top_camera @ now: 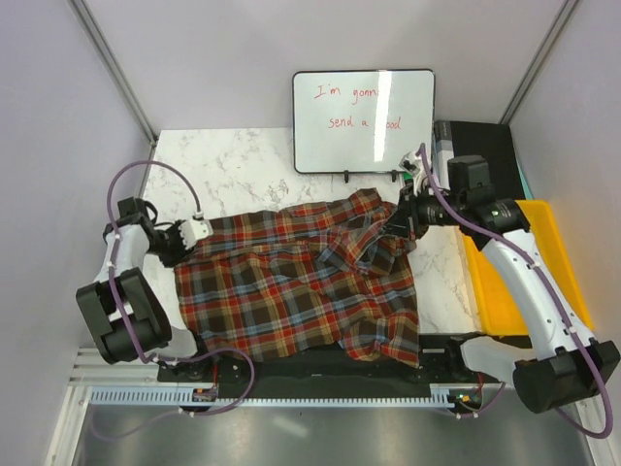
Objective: Fold and stack the long sleeve shirts
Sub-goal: Fold the shirt
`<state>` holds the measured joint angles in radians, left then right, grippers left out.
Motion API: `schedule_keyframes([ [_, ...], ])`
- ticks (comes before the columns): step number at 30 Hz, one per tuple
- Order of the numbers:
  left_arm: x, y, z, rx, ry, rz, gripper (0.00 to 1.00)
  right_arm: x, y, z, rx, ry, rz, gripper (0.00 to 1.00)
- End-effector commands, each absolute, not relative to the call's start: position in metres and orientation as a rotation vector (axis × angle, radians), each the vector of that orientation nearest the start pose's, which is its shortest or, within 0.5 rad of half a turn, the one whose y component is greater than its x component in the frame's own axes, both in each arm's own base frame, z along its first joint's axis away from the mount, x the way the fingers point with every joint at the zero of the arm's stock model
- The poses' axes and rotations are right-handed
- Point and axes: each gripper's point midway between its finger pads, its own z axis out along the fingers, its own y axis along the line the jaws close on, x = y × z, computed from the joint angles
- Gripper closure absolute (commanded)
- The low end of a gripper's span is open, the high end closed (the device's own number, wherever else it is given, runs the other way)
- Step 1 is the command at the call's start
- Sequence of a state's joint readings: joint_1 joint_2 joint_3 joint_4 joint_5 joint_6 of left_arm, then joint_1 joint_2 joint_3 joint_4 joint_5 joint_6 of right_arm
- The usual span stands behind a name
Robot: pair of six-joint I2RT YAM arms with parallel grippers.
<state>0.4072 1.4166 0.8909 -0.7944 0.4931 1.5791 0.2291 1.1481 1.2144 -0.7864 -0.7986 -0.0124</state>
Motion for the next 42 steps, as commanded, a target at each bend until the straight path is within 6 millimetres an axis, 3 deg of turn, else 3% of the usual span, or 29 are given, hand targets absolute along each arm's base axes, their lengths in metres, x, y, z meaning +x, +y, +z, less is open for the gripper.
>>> schedule_keyframes([
  [1, 0.299, 0.046, 0.109, 1.298, 2.057, -0.237, 0.50, 0.248, 0.204, 0.258, -0.773, 2.081, 1.027, 1.00],
  [3, 0.311, 0.036, 0.131, 1.221, 2.010, -0.296, 0.48, 0.253, 0.218, 0.262, -0.790, 2.061, 1.045, 1.00],
  [4, 0.312, 0.030, 0.142, 1.147, 2.011, -0.345, 0.39, 0.254, 0.226, 0.264, -0.811, 2.047, 1.059, 1.00],
  [5, 0.314, 0.022, 0.160, 1.105, 1.978, -0.382, 0.21, 0.253, 0.240, 0.264, -0.859, 2.036, 1.083, 1.00],
  [6, 0.314, 0.005, 0.184, 1.066, 1.882, -0.449, 0.11, 0.255, 0.249, 0.267, -0.862, 2.023, 1.098, 1.00],
  [8, 0.303, -0.018, 0.202, 1.022, 1.819, -0.542, 0.01, 0.254, 0.270, 0.264, -0.930, 2.007, 1.102, 1.00],
  [9, 0.296, -0.029, 0.216, 1.051, 1.768, -0.524, 0.01, 0.260, 0.277, 0.263, -0.947, 1.990, 1.082, 1.00],
  [13, 0.274, -0.067, 0.229, 1.048, 1.715, -0.592, 0.01, 0.265, 0.327, 0.251, -1.090, 1.956, 1.143, 1.00],
  [17, 0.235, -0.102, 0.208, 1.146, 1.659, -0.592, 0.01, 0.270, 0.358, 0.243, -1.143, 1.937, 1.173, 1.00],
  [18, 0.240, -0.104, 0.214, 1.158, 1.596, -0.524, 0.01, 0.268, 0.363, 0.240, -1.153, 1.939, 1.175, 1.00],
  [19, 0.233, -0.108, 0.200, 1.101, 1.639, -0.565, 0.01, 0.263, 0.372, 0.233, -1.180, 1.946, 1.183, 1.00],
  [20, 0.233, -0.106, 0.205, 1.077, 1.617, -0.515, 0.01, 0.260, 0.375, 0.228, -1.192, 1.954, 1.190, 1.00],
  [22, 0.251, -0.091, 0.200, 0.947, 1.692, -0.438, 0.01, 0.250, 0.379, 0.213, -1.218, 1.987, 1.207, 1.00],
  [26, 0.279, -0.062, 0.169, 0.818, 1.910, -0.489, 0.10, 0.241, 0.377, 0.194, -1.222, 2.043, 1.202, 1.00],
  [28, 0.290, -0.053, 0.164, 0.828, 1.947, -0.489, 0.10, 0.238, 0.378, 0.182, -1.229, 2.075, 1.197, 0.94],
  [30, 0.303, -0.041, 0.145, 0.822, 2.028, -0.469, 0.10, 0.232, 0.374, 0.177, -1.301, 2.082, 1.194, 0.62],
  [31, 0.311, -0.036, 0.147, 0.834, 2.030, -0.441, 0.11, 0.235, 0.375, 0.183, -1.321, 2.071, 1.177, 0.47],
  [32, 0.318, -0.029, 0.142, 0.830, 2.057, -0.416, 0.11, 0.230, 0.363, 0.179, -1.392, 2.092, 1.139, 0.33],
  [33, 0.326, -0.014, 0.130, 0.787, 2.115, -0.403, 0.11, 0.244, 0.353, 0.192, -1.371, 2.078, 1.098, 0.27],
  [35, 0.349, 0.006, 0.142, 0.724, 2.142, -0.383, 0.11, 0.261, 0.330, 0.204, -1.314, 2.086, 1.075, 0.13],
  [36, 0.367, 0.024, 0.145, 0.675, 2.164, -0.383, 0.11, 0.285, 0.306, 0.215, -1.225, 2.082, 1.047, 0.10],
  [38, 0.376, 0.038, 0.142, 0.649, 2.210, -0.363, 0.14, 0.308, 0.279, 0.217, -1.152, 2.110, 0.969, 0.09],
  [39, 0.385, 0.046, 0.137, 0.627, 2.236, -0.350, 0.14, 0.332, 0.254, 0.210, -1.093, 2.149, 0.866, 0.09],
  [42, 0.393, 0.062, 0.125, 0.585, 2.301, -0.297, 0.15, 0.369, 0.210, 0.182, -0.952, 2.274, 0.692, 0.18],
])
